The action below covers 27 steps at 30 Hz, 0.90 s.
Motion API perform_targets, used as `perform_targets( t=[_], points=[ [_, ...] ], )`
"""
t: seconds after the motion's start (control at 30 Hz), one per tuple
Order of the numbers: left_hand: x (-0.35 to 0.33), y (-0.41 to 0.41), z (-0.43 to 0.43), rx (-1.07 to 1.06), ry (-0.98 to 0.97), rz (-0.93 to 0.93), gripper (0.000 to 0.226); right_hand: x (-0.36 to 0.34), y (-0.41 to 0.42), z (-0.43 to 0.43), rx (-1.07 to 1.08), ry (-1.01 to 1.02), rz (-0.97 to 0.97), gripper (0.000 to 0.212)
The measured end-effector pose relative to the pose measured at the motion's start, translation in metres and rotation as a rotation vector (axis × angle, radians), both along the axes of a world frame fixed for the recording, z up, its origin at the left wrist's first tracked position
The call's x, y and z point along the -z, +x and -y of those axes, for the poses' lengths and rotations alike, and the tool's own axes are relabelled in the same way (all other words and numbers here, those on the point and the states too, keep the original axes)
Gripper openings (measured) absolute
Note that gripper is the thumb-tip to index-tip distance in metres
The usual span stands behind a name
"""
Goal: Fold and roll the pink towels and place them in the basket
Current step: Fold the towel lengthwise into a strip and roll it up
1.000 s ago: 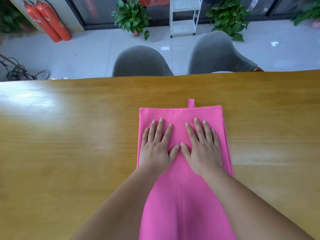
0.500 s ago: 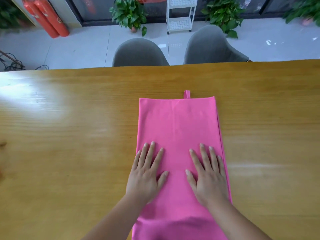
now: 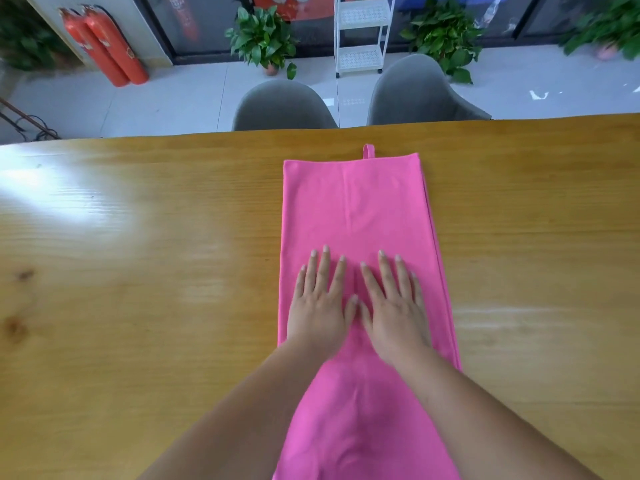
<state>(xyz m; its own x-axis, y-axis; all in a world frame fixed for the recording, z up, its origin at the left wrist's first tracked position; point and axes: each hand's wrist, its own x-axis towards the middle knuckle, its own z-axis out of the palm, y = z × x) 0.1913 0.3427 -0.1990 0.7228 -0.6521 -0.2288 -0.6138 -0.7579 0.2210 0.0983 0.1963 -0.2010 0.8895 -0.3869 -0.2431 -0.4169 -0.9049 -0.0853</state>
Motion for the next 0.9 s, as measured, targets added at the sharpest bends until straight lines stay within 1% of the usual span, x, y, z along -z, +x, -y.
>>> perform_targets(
  t=[0.07,0.13,0.2,0.37,0.5,0.57,0.6,0.7,0.8,0.9],
  points=[
    [0.009,-0.029,-0.036,0.056,-0.012,0.021,0.074,0.005,-0.044,-0.013,0.013,0.019,0.017,0.070],
    [0.015,-0.041,-0.069,0.081,0.022,0.038,0.078,0.006,-0.077,-0.013,0.047,0.039,0.020,0.073],
    [0.018,-0.038,-0.076,0.085,0.047,0.048,0.079,0.007,-0.083,-0.007,0.064,0.040,0.013,0.075],
    [0.016,0.011,-0.038,0.105,0.123,0.026,0.077,0.009,-0.034,0.022,0.061,-0.016,-0.037,0.074],
    [-0.003,0.042,0.010,-0.006,0.226,0.010,0.077,-0.001,0.015,0.041,0.091,-0.025,-0.094,0.072],
    [-0.013,0.029,0.026,-0.046,0.178,-0.006,0.076,-0.007,0.020,0.028,0.083,-0.029,-0.069,0.071],
    [-0.012,0.017,0.025,-0.027,0.138,-0.005,0.075,-0.006,0.013,0.019,0.064,-0.030,-0.045,0.070],
    [0.002,-0.023,-0.021,0.054,0.045,0.010,0.075,0.001,-0.040,-0.005,0.036,-0.015,0.010,0.071],
    [0.015,-0.038,-0.071,0.037,0.036,0.040,0.079,0.008,-0.090,-0.001,0.082,0.001,0.014,0.074],
    [0.017,-0.029,-0.071,0.038,0.064,0.049,0.080,0.009,-0.089,0.011,0.095,-0.003,0.008,0.075]
  ],
)
